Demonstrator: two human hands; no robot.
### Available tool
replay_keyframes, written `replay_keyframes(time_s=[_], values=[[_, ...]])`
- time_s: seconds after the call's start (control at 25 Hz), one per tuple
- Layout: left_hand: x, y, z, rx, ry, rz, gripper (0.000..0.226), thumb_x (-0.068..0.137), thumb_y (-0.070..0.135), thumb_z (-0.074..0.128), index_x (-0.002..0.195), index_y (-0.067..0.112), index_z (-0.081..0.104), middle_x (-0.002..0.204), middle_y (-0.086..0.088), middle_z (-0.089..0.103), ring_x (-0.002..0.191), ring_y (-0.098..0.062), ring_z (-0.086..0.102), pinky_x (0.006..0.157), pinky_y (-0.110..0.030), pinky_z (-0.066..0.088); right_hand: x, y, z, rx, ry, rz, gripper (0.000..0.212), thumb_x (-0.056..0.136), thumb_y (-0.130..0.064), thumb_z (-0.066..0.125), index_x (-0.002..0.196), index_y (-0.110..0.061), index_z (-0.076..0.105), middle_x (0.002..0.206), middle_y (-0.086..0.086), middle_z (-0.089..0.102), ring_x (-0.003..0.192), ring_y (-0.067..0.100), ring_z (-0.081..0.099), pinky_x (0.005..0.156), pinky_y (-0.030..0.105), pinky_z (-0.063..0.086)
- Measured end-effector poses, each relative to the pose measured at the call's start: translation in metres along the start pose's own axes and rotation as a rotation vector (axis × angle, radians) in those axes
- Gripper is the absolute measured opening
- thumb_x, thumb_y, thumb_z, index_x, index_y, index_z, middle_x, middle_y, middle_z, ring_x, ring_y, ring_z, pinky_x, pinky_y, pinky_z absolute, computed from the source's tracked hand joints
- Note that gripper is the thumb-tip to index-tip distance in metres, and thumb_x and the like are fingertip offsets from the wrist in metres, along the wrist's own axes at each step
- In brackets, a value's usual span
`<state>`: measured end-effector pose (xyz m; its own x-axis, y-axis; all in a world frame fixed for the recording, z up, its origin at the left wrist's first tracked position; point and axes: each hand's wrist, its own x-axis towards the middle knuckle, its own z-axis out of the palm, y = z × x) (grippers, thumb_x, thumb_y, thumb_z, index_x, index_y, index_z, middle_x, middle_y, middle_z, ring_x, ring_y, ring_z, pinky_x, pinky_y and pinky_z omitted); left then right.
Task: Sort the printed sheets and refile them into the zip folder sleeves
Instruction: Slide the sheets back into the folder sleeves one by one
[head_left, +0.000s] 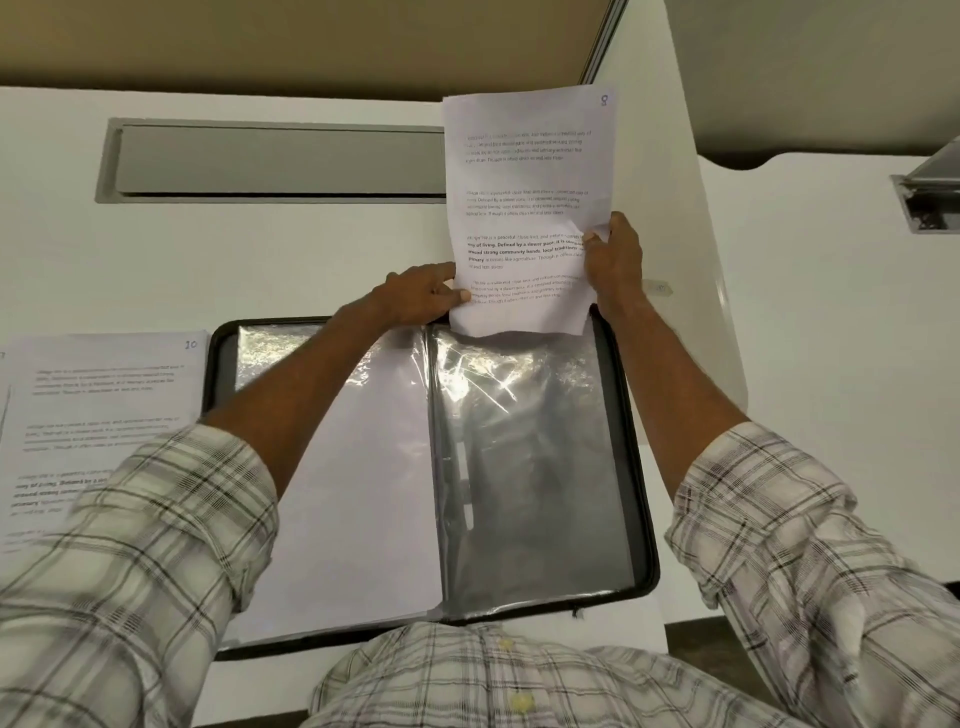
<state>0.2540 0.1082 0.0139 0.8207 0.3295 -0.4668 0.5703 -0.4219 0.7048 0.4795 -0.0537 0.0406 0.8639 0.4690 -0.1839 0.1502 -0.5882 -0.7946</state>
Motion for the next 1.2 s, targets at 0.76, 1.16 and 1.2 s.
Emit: replay_keyframes(time_s=[0.76,1.16,1.2], values=[[-0.013,-0.009,0.002,-0.306,0.426,-0.065,0.053,0.092,0.037,0.077,0.136,0.014,0.059,0.1,-0.007,0.078,0.092,-0.023,0.074,0.093,-0.043,0.058,-0.008,0.009,0.004,-0.013,-0.224,0.104,0.029,0.093,-0.014,0.052,0.118,-0.007,0.065,0.116,0.01,0.07,0.107,0.028,0.068,0.096,0.045,0.057],[-0.016,-0.02,-0.001,-0.561,0.338,-0.08,0.041,0.09,0.023,0.081,0.125,0.009,0.067,0.112,-0.007,0.077,0.103,-0.022,0.075,0.098,-0.043,0.058,-0.01,0.015,0.001,0.09,-0.069,0.053,0.019,0.095,-0.01,0.06,0.097,-0.023,0.073,0.1,0.001,0.076,0.09,0.014,0.07,0.084,0.035,0.06],[-0.014,-0.019,-0.002,-0.608,0.359,-0.081,0.041,0.091,0.019,0.08,0.127,0.006,0.065,0.111,-0.011,0.076,0.103,-0.024,0.075,0.097,-0.046,0.059,-0.011,0.016,0.0,0.081,-0.06,0.064,0.018,0.096,-0.012,0.058,0.097,-0.023,0.073,0.1,-0.002,0.076,0.09,0.015,0.07,0.086,0.037,0.061]])
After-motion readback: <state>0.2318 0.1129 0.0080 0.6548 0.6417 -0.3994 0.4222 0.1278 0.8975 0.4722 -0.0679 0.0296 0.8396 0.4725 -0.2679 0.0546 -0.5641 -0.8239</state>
